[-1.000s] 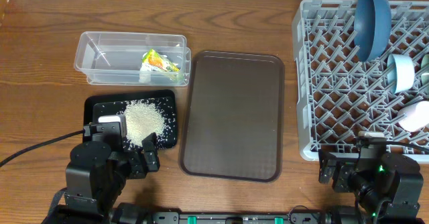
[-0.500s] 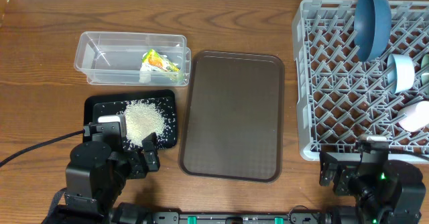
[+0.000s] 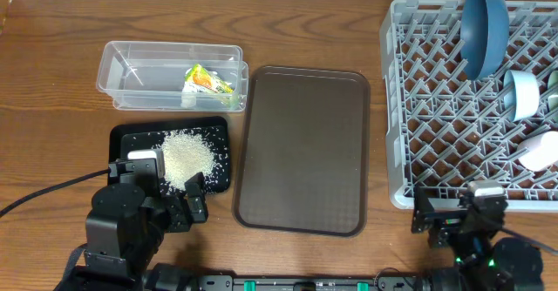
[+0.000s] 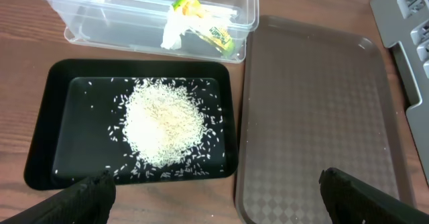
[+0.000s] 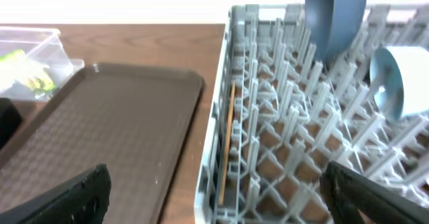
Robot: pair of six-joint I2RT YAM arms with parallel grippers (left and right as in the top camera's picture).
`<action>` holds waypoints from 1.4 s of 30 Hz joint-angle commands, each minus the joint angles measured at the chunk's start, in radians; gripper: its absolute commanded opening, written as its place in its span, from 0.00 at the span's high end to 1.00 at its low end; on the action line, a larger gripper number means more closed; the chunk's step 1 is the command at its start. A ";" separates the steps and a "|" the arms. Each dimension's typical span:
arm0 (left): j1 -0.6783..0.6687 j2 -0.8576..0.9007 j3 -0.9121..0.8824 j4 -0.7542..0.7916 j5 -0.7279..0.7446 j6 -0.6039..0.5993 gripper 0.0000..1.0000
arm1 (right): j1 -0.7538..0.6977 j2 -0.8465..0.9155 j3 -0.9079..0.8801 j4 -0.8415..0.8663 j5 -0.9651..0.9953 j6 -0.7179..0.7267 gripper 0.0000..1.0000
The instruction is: Sort waste into correct bins and load items into the dishwasher rack
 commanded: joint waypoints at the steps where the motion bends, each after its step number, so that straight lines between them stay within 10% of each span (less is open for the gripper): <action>1: 0.004 -0.003 -0.003 0.001 -0.012 0.002 0.00 | 0.015 -0.071 -0.103 0.095 0.010 -0.022 0.01; 18: 0.004 -0.003 -0.003 0.001 -0.012 0.002 0.00 | 0.015 -0.089 -0.526 0.879 0.029 -0.057 0.01; 42: 0.004 -0.003 -0.003 0.001 -0.012 0.002 0.00 | 0.034 -0.089 -0.537 0.723 0.032 -0.071 0.01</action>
